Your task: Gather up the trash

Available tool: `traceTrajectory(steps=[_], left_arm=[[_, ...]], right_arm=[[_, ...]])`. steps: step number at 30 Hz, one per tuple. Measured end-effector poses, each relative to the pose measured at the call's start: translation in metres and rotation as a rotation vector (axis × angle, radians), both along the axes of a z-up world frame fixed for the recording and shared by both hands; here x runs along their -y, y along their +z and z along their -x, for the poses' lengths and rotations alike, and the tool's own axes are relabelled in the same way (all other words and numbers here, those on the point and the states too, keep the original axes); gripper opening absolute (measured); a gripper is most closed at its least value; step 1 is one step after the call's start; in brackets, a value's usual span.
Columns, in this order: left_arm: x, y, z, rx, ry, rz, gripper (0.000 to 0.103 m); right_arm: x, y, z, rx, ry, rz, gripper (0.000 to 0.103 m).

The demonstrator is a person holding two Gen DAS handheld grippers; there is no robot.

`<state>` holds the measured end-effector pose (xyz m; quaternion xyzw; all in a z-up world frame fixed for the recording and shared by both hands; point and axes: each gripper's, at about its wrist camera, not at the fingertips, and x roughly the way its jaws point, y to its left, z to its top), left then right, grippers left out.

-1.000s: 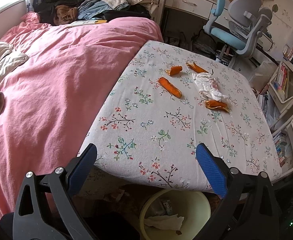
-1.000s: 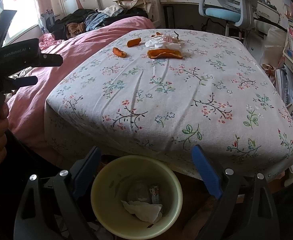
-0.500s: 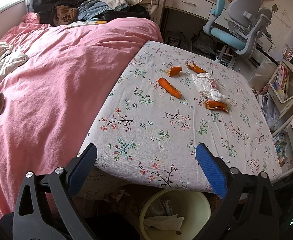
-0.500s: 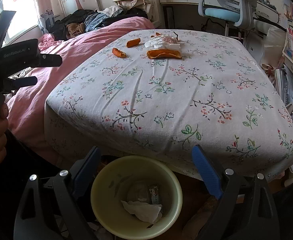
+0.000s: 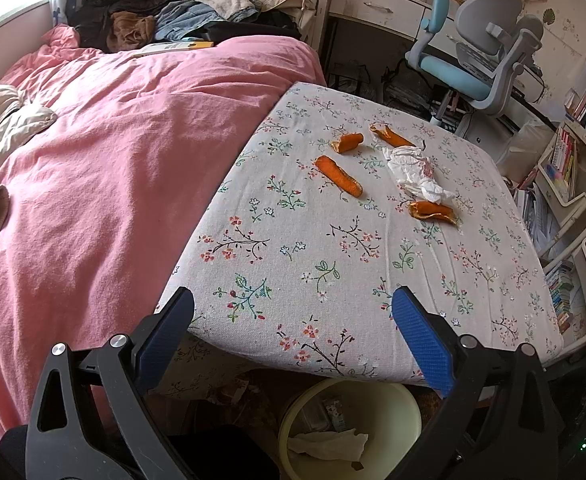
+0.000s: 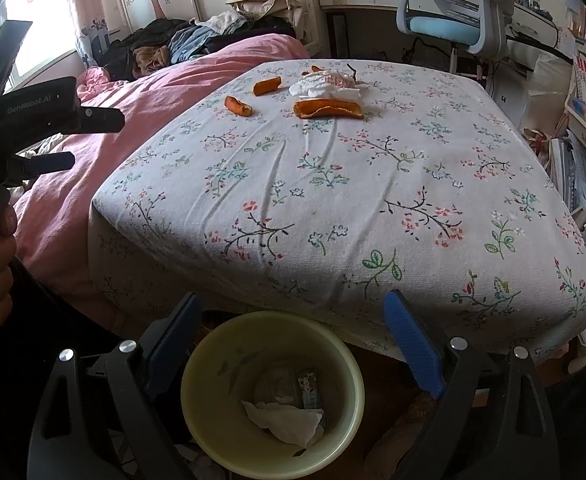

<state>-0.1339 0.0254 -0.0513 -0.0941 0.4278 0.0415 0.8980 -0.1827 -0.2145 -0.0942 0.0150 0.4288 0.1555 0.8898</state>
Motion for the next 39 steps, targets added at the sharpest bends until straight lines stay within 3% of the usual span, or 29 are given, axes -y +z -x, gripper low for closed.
traceTrajectory(steps=[39], left_arm=[[-0.0013,0.0007,0.0005,-0.005,0.000,0.001,0.096]], right_arm=[[-0.0021,-0.0008,0.0003,-0.001,0.000,0.010,0.088]])
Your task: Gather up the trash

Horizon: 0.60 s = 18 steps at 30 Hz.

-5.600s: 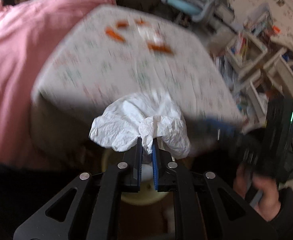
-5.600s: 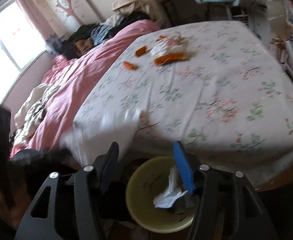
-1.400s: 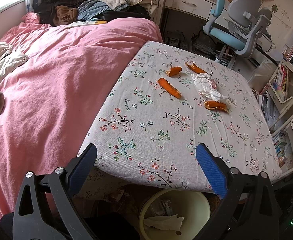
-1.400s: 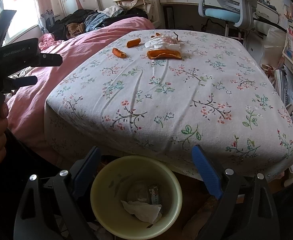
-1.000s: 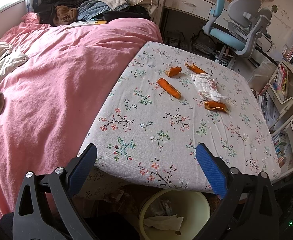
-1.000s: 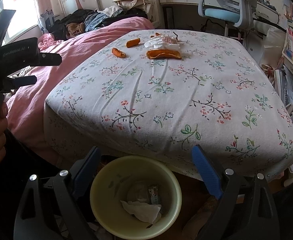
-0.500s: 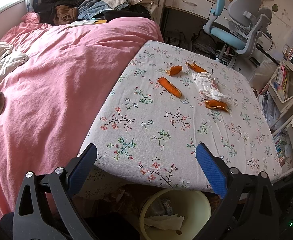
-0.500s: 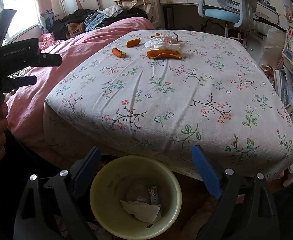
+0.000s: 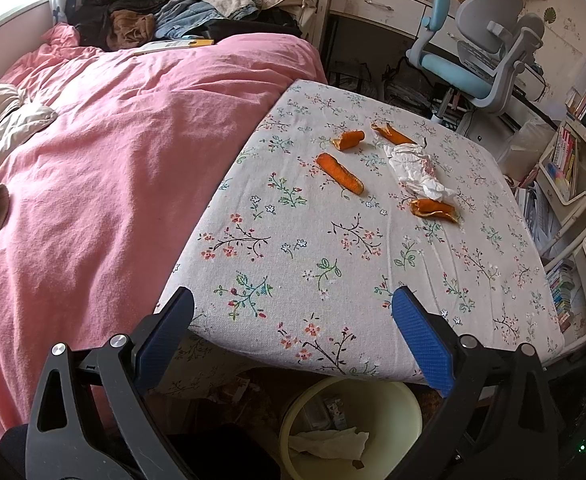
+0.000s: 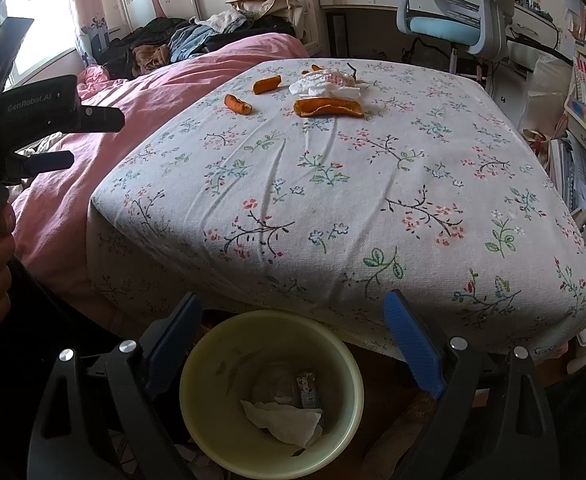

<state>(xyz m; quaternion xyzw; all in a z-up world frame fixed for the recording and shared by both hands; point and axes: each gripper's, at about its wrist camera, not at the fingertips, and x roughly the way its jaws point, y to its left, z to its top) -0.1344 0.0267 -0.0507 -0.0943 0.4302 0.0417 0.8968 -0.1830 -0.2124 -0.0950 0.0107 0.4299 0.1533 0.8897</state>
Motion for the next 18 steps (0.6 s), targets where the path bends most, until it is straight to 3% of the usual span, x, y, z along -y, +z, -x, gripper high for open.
traceTrajectory(steps=[18], left_arm=[[0.0008,-0.0008,-0.0002,-0.001,-0.002,-0.001,0.096]], right_arm=[[0.0002,-0.0004,-0.0003,-0.001,0.000,0.002,0.088]])
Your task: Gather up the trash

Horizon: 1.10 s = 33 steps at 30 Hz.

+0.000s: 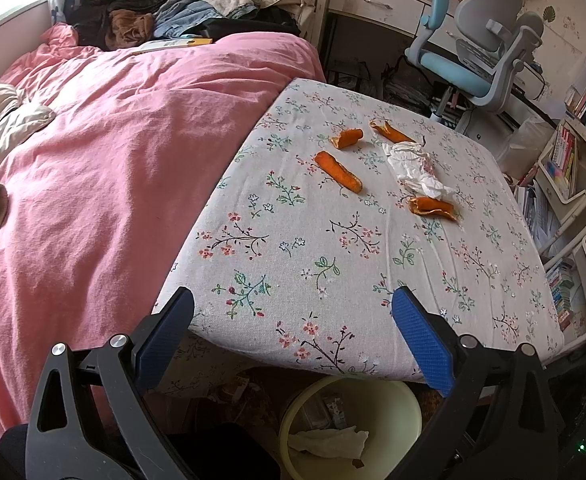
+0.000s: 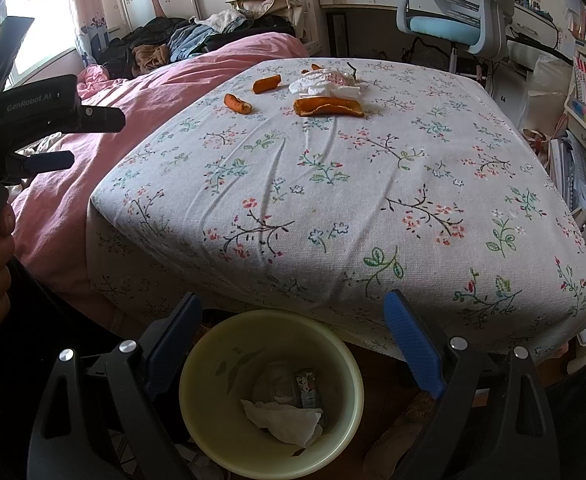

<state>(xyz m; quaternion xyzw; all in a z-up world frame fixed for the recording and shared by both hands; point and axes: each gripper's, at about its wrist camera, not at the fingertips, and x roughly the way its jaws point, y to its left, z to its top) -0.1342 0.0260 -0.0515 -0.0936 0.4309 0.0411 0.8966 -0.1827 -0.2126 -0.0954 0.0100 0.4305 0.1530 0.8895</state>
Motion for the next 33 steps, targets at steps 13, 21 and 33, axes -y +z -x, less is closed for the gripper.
traceTrajectory(steps=[13,21,33], left_arm=[[-0.001,0.000,0.001,0.002,0.005,0.009,0.096],[-0.013,0.002,-0.009,-0.002,0.046,0.070,0.096],[-0.019,0.004,-0.057,-0.039,0.047,0.092,0.096]], right_arm=[[0.000,0.000,0.000,0.002,-0.002,-0.001,0.088],[0.003,0.016,-0.020,0.043,-0.023,-0.048,0.088],[-0.010,0.032,-0.109,0.082,-0.010,-0.031,0.088]])
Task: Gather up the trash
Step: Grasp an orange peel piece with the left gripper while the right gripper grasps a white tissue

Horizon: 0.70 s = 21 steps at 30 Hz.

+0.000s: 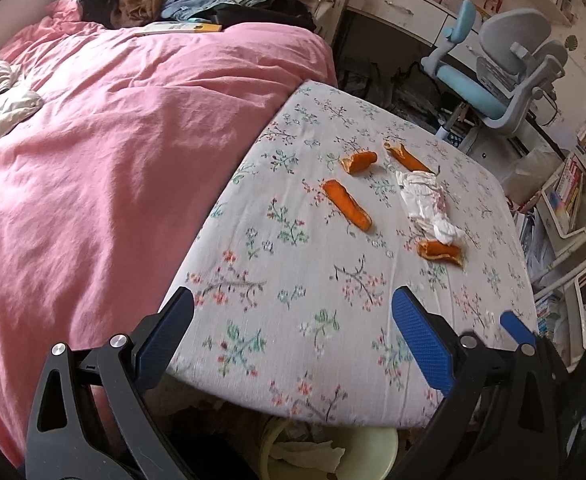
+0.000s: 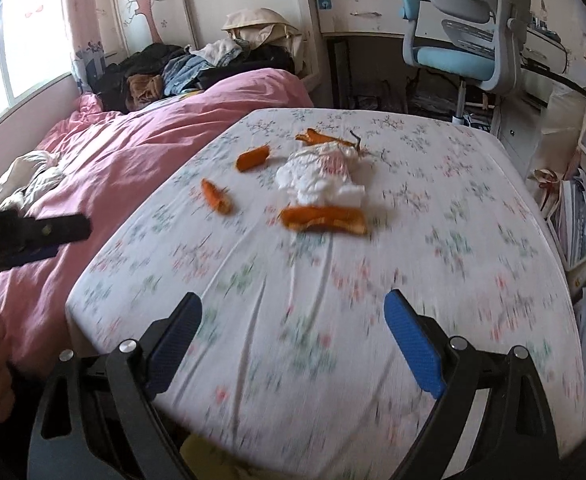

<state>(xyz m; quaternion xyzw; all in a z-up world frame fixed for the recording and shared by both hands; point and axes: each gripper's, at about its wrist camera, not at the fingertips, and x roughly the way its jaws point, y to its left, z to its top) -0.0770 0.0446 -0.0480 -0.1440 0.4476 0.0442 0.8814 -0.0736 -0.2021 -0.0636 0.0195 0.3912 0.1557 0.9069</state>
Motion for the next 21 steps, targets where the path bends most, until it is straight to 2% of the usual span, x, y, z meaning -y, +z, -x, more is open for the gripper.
traceTrajectory(steps=[3,14,19,21], left_arm=[[0.000,-0.002,-0.018,-0.009,0.000,0.002,0.096],[0.013,-0.021,-0.087,-0.058,-0.023,-0.019,0.096],[0.026,-0.033,-0.116,-0.079,-0.054,-0.060,0.095],[0.031,-0.038,-0.124,-0.088,-0.061,-0.074,0.095]], right_arm=[[-0.001,-0.004,-0.025,-0.014,-0.005,-0.015,0.088],[-0.001,-0.012,-0.069,-0.032,0.011,-0.015,0.088],[0.001,-0.012,-0.084,-0.034,0.017,-0.028,0.077],[-0.002,-0.014,-0.091,-0.049,0.030,-0.015,0.066]])
